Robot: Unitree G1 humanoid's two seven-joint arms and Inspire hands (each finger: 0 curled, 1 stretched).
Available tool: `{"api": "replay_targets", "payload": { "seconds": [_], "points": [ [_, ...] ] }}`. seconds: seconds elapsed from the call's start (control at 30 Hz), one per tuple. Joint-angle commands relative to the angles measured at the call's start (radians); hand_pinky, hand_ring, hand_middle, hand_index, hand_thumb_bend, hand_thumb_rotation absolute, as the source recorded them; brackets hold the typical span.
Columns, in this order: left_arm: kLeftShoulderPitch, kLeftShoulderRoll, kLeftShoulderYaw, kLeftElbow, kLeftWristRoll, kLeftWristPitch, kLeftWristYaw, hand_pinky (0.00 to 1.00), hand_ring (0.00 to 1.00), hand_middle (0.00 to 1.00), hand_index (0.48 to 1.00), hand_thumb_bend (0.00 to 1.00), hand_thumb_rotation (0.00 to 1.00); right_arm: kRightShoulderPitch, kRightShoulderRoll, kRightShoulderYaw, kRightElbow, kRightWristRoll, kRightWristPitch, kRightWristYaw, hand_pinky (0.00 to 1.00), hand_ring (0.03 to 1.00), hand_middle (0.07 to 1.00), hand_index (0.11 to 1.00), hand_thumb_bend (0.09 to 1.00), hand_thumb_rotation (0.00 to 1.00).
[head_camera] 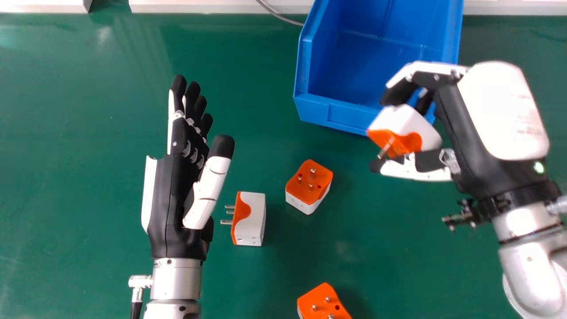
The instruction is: Pick all objects and put in blue box
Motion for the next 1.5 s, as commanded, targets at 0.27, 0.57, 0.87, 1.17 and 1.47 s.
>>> {"api": "replay_targets", "payload": {
  "seconds": [0.27, 0.57, 0.87, 1.17, 1.47],
  "points": [
    [-0.039, -0.014, 0.013, 0.042, 0.010, -0.042, -0.002, 1.00, 1.00, 1.00, 1.000, 0.73, 0.67, -0.272, 0.030, 0.048, 0.038, -0.050, -0.064, -0.015, 0.33, 0.412, 0.504, 0.504, 0.508, 0.00],
    [-0.061, -0.014, 0.022, 0.070, 0.016, -0.055, -0.005, 1.00, 1.00, 1.00, 1.000, 0.73, 0.67, -0.544, 0.026, 0.065, 0.386, -0.025, -0.112, -0.069, 0.31, 0.405, 0.503, 0.515, 0.501, 0.00],
    [-0.069, -0.016, 0.026, 0.080, 0.019, -0.064, -0.002, 1.00, 1.00, 1.00, 1.000, 0.73, 0.67, -0.786, -0.003, 0.126, 0.879, -0.109, -0.128, -0.321, 0.31, 0.403, 0.499, 0.522, 0.498, 0.00],
    [-0.065, -0.023, 0.024, 0.077, 0.022, -0.062, 0.003, 1.00, 1.00, 1.00, 1.000, 0.74, 0.67, -0.884, -0.018, 0.199, 1.116, -0.118, -0.110, -0.387, 0.30, 0.401, 0.496, 0.529, 0.496, 0.00],
    [-0.068, -0.025, 0.023, 0.088, 0.022, -0.073, 0.001, 1.00, 1.00, 1.00, 1.000, 0.74, 0.67, -0.889, -0.029, 0.258, 1.094, -0.145, 0.044, -0.256, 0.29, 0.403, 0.504, 0.533, 0.493, 0.00]
  ]
}}
